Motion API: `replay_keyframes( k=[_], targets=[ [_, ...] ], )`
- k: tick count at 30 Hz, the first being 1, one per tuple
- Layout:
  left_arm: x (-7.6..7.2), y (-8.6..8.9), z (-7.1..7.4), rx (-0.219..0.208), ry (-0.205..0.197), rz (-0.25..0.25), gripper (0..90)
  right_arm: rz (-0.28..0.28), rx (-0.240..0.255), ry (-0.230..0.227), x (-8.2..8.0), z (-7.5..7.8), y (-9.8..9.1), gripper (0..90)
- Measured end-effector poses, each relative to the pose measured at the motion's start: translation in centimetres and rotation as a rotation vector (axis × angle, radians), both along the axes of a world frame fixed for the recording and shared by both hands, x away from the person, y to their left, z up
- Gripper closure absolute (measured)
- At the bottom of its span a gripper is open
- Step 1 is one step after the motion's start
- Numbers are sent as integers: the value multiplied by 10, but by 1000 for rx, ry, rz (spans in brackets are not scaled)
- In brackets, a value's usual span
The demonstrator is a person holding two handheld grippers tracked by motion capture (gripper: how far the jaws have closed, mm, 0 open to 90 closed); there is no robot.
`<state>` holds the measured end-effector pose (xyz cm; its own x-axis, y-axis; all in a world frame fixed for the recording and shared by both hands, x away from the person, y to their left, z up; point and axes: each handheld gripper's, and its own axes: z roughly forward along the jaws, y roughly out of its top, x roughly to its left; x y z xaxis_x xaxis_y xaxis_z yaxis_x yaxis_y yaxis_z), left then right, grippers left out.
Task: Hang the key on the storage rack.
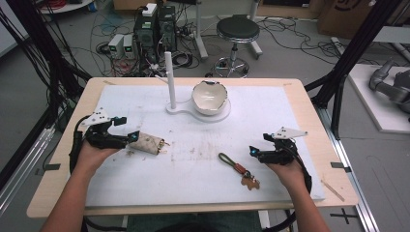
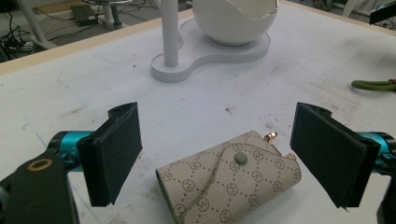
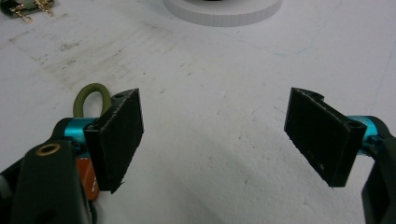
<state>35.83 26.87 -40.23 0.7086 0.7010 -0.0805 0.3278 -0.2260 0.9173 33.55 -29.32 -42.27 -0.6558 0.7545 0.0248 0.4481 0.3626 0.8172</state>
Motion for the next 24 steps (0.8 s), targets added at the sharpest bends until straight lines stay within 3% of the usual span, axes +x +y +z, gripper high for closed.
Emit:
replay_keyframes(
  k=[9,17,24],
  targets=[
    [3,-5,0,1,-1,-11,164,42,-5,-5,-7,0,7,200],
    [13,-9,-4,-33,8,-6,163,101,-34,20,-14,-5,20,199],
    [19,-16,-2,-32,17,-14,164,165,-65,42,-22,-10,33,200]
  ],
)
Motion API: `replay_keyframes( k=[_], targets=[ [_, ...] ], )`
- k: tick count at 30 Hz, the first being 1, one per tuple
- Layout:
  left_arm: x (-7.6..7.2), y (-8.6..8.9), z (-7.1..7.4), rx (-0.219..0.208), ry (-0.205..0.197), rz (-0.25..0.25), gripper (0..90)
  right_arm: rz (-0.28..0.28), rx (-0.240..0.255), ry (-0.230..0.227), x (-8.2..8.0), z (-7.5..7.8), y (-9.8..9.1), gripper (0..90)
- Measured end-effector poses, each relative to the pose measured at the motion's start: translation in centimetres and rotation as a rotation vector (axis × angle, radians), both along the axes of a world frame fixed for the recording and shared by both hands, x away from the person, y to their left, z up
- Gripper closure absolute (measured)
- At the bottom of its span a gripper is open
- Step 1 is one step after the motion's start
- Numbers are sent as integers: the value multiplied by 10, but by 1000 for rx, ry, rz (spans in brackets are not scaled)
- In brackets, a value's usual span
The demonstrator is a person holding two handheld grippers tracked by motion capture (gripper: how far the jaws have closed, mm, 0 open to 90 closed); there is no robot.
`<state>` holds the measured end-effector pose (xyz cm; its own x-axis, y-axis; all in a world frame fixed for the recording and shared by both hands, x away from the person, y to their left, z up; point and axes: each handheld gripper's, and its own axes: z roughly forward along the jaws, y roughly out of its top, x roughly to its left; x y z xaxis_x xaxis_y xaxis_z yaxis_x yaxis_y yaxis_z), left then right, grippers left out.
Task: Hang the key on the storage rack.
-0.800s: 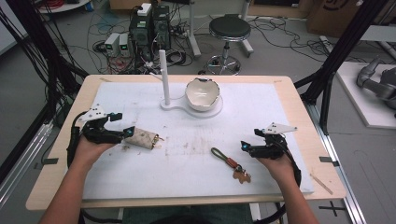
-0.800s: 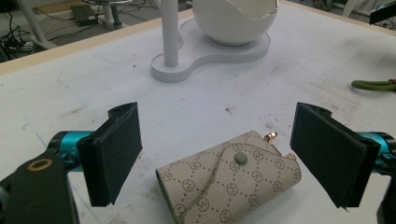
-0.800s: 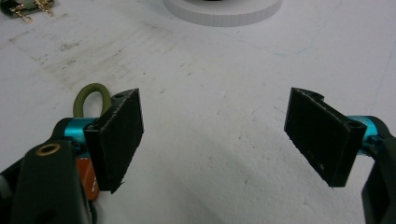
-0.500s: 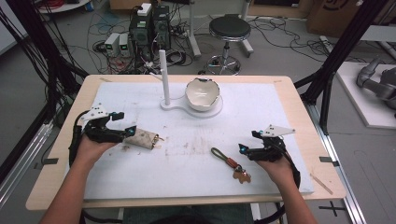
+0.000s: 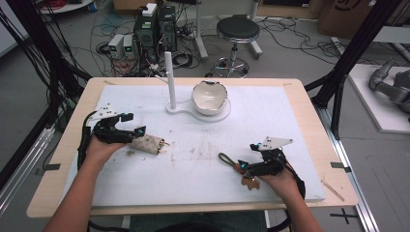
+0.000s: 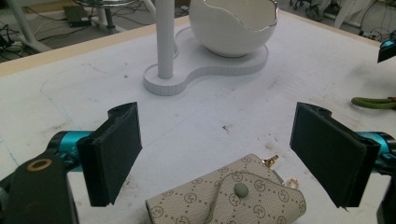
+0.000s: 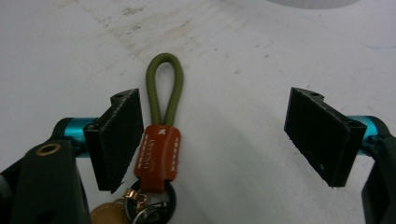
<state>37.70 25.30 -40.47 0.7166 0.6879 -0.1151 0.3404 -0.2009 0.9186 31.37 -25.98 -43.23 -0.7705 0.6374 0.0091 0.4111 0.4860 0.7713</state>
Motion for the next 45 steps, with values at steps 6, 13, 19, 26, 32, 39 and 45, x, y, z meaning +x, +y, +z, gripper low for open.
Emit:
replay_keyframes(
  k=[6,13,19,26,32,39,45],
  targets=[
    [3,-3,-2,7,11,1,163,61,-31,27,-7,-5,11,200],
    [5,-4,-3,16,19,1,164,109,-93,77,-8,-13,20,202],
    [4,-4,-3,23,17,3,163,132,-135,68,-10,-14,22,449],
    [3,-6,-3,55,16,-6,164,149,-129,70,-7,-12,19,695],
    [2,-5,-2,53,8,8,163,130,-120,66,-6,-10,18,705],
    [2,1,0,41,7,15,163,94,-67,-4,-2,2,18,704],
    [-1,3,1,33,1,7,163,57,-29,-45,7,15,23,705]
  ],
)
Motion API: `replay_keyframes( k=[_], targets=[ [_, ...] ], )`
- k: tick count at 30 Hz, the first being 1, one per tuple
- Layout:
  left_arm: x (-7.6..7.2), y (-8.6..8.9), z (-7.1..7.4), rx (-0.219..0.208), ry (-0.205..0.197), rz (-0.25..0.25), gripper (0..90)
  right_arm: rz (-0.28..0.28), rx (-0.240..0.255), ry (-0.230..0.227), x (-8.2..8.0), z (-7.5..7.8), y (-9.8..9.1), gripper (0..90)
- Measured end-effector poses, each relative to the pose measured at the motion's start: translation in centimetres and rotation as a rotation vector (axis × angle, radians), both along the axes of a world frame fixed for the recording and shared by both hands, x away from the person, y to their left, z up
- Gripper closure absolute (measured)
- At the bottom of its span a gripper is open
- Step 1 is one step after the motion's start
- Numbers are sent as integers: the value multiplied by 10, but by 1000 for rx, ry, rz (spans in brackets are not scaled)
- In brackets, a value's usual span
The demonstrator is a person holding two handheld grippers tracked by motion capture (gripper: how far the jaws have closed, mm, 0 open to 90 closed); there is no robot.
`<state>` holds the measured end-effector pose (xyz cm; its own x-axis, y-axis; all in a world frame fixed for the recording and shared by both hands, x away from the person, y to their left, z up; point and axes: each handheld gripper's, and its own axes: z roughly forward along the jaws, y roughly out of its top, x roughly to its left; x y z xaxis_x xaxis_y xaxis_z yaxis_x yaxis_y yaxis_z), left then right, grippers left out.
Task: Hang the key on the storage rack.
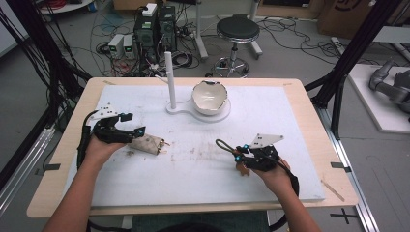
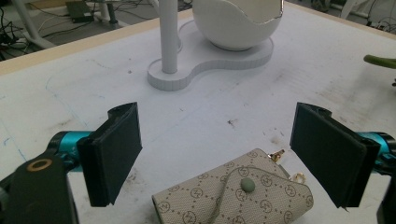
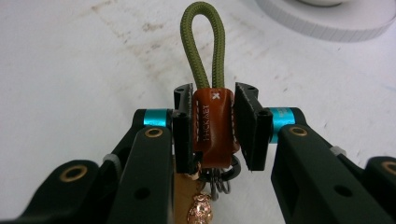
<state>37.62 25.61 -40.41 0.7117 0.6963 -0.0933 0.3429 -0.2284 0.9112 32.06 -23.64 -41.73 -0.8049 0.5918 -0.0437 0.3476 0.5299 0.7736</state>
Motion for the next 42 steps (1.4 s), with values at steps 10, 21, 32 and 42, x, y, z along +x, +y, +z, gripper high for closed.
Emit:
replay_keyframes(
  k=[10,21,32,42],
  targets=[
    [-5,6,0,13,2,22,163,-43,45,-69,25,24,8,704],
    [-6,4,0,20,3,17,163,-35,54,-141,44,55,31,704],
    [-7,6,2,17,-5,20,163,-51,74,-184,66,83,52,704],
    [-9,5,3,23,-10,19,164,-25,61,-221,81,107,77,704]
  ],
)
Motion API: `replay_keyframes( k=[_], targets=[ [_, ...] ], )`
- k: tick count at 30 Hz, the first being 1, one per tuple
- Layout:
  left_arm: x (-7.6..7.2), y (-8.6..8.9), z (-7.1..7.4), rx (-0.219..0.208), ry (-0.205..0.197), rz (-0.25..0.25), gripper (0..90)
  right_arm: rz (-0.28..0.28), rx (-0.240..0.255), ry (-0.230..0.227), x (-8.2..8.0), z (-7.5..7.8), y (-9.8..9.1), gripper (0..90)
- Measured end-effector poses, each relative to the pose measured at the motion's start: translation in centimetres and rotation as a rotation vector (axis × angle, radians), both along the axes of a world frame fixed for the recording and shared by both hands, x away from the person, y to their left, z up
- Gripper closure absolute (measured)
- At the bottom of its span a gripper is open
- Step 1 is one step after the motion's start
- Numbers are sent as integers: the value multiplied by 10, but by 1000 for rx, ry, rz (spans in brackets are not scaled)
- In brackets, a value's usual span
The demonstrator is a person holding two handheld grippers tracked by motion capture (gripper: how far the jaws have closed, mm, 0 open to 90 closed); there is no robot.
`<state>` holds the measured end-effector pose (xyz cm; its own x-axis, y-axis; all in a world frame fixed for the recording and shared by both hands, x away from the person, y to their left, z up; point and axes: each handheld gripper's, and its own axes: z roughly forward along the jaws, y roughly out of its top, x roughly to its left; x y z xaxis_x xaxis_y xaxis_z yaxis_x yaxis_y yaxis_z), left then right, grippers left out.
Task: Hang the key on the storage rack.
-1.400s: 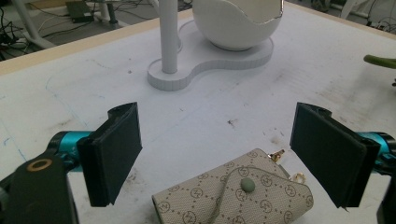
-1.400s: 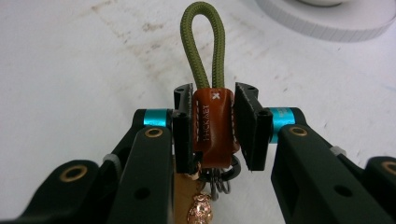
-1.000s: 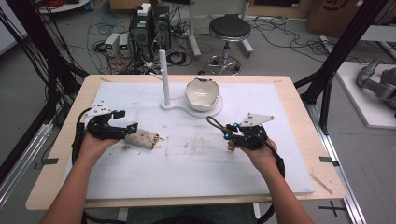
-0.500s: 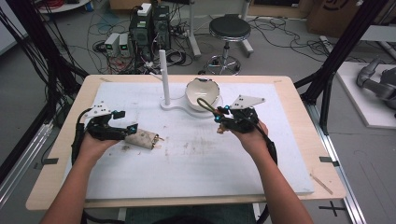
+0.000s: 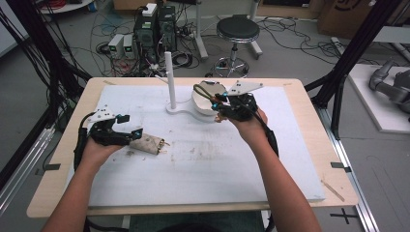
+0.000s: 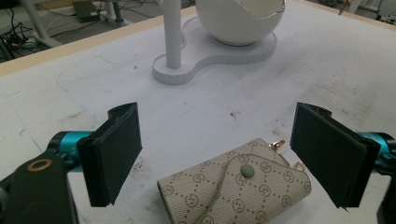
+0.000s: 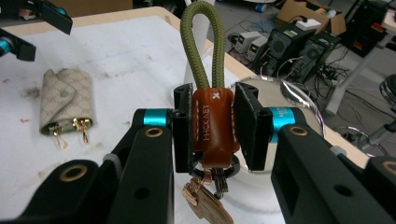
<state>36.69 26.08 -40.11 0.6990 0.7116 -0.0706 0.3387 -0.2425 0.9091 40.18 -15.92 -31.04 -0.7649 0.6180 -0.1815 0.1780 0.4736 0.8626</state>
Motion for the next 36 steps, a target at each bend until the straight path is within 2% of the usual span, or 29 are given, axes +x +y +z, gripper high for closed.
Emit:
replay_keyframes(
  k=[1,5,9,13,18,22,26,36],
  targets=[
    [0,1,0,1,-1,-1,164,5,-2,-15,3,4,6,704],
    [0,-1,0,12,2,3,164,6,-10,-16,8,9,16,704],
    [-1,-2,0,17,-1,1,163,15,-7,-37,13,14,27,704],
    [-1,-1,0,13,0,1,163,25,-22,-36,17,17,39,703],
    [-1,-1,0,14,-1,4,163,30,-33,-70,20,21,50,702],
    [0,-2,0,14,1,3,163,29,-58,-64,24,24,58,702],
    [-1,0,1,14,-1,6,163,28,-67,-83,29,29,65,702],
    [0,0,0,8,2,7,163,38,-107,-96,40,35,87,701]
  ],
)
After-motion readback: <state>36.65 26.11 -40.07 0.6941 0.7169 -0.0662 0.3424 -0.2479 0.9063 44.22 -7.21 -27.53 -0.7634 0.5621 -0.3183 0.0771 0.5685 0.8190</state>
